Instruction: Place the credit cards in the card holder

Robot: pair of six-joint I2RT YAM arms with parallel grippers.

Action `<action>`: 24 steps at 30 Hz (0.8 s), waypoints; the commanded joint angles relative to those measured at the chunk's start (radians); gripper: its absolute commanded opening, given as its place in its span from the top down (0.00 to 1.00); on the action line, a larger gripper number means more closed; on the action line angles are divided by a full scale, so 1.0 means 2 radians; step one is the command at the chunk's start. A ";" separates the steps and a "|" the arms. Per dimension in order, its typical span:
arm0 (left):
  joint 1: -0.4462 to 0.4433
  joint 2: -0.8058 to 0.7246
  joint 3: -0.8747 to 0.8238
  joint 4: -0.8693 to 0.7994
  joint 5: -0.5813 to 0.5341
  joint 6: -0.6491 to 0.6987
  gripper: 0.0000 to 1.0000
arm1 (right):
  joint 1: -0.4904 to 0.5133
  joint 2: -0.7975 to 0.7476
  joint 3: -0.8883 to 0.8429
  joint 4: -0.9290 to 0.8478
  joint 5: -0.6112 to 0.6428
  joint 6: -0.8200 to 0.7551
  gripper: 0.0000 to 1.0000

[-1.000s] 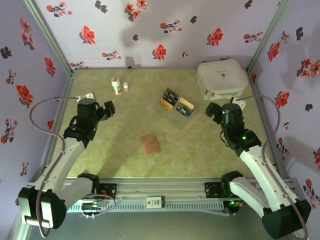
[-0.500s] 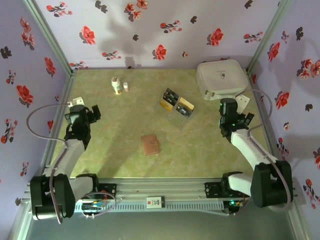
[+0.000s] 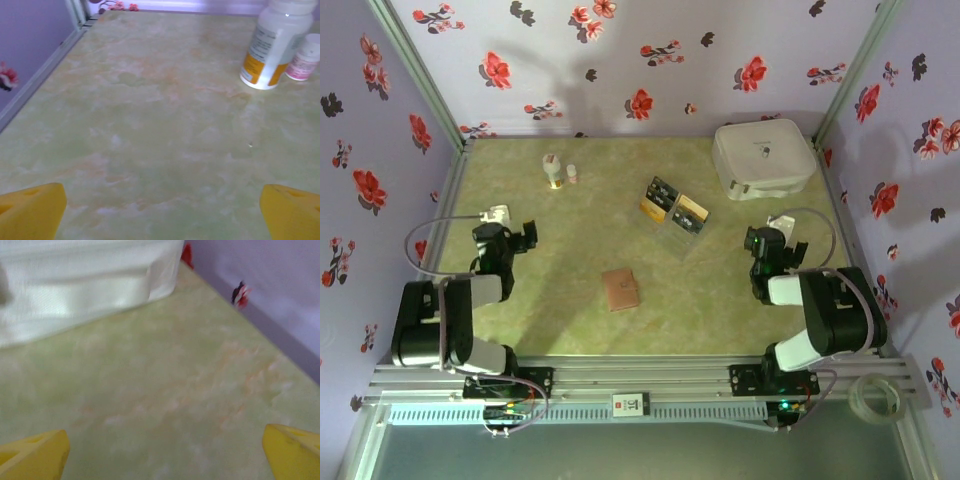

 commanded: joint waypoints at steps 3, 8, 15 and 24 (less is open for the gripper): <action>0.002 0.033 0.008 0.049 0.052 0.030 0.00 | -0.022 0.055 -0.003 0.175 -0.090 -0.022 0.01; 0.010 0.035 0.017 0.036 0.053 0.022 0.00 | -0.058 0.041 0.037 0.068 -0.163 0.004 0.01; 0.009 0.035 0.017 0.037 0.052 0.022 0.00 | -0.057 0.032 0.033 0.064 -0.165 0.002 0.01; -0.011 0.036 0.010 0.052 0.007 0.033 0.00 | -0.045 0.029 0.030 0.065 -0.156 -0.010 0.01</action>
